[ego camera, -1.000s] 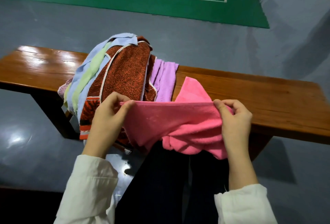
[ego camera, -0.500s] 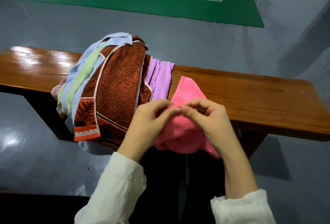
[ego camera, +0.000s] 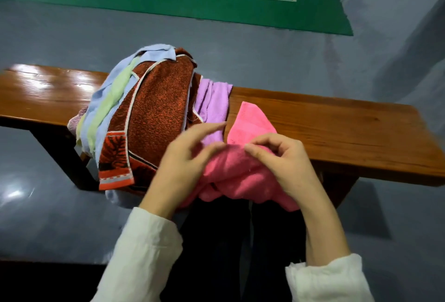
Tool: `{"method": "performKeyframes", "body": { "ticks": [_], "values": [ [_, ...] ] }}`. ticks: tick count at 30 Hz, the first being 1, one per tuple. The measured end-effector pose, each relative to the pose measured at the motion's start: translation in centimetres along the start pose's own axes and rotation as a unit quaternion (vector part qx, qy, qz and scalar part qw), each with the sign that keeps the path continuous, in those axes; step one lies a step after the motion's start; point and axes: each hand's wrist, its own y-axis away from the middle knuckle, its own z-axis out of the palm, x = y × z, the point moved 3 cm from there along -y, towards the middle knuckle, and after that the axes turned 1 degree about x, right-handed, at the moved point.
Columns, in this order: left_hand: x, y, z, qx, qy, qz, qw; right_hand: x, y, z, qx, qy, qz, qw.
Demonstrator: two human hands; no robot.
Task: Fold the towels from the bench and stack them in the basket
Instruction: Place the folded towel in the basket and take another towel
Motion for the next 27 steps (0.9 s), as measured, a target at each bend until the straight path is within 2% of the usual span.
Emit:
{"method": "performKeyframes", "body": {
  "ticks": [2, 3, 10, 15, 17, 19, 21, 25, 27],
  "values": [
    [1.1, 0.2, 2.0, -0.077, 0.039, -0.015, 0.996, -0.4, 0.1, 0.9, -0.017, -0.023, -0.003, 1.0],
    [1.3, 0.3, 2.6, -0.089, 0.042, -0.022, 0.995, -0.4, 0.0, 1.0, -0.02, -0.03, -0.001, 0.999],
    [0.5, -0.2, 1.4, -0.022, 0.013, -0.015, 1.0, 0.3, 0.2, 0.7, -0.052, 0.014, 0.036, 0.998],
    [-1.7, -0.3, -2.9, 0.083, -0.051, -0.029, 0.995, 0.4, 0.2, -1.4, -0.015, 0.019, 0.053, 0.998],
    [-2.3, 0.0, -3.8, 0.099, -0.084, -0.032, 0.991, 0.5, 0.2, -1.9, -0.008, 0.022, 0.048, 0.999],
    [-2.3, 0.1, -3.5, 0.085, -0.086, -0.027, 0.992, 0.4, 0.1, -1.7, -0.005, 0.018, 0.032, 0.999],
    [-1.4, 0.1, -2.1, 0.048, -0.036, -0.03, 0.998, 0.0, 0.0, -1.0, -0.009, 0.009, 0.014, 1.0],
    [0.9, 0.1, 1.8, -0.083, 0.035, 0.0, 0.996, -0.7, 0.1, 0.7, -0.042, -0.017, -0.005, 0.999],
    [1.1, 0.1, 2.5, -0.089, 0.016, 0.001, 0.996, -0.8, 0.0, 0.9, -0.049, -0.012, 0.002, 0.999]
  ]
}}
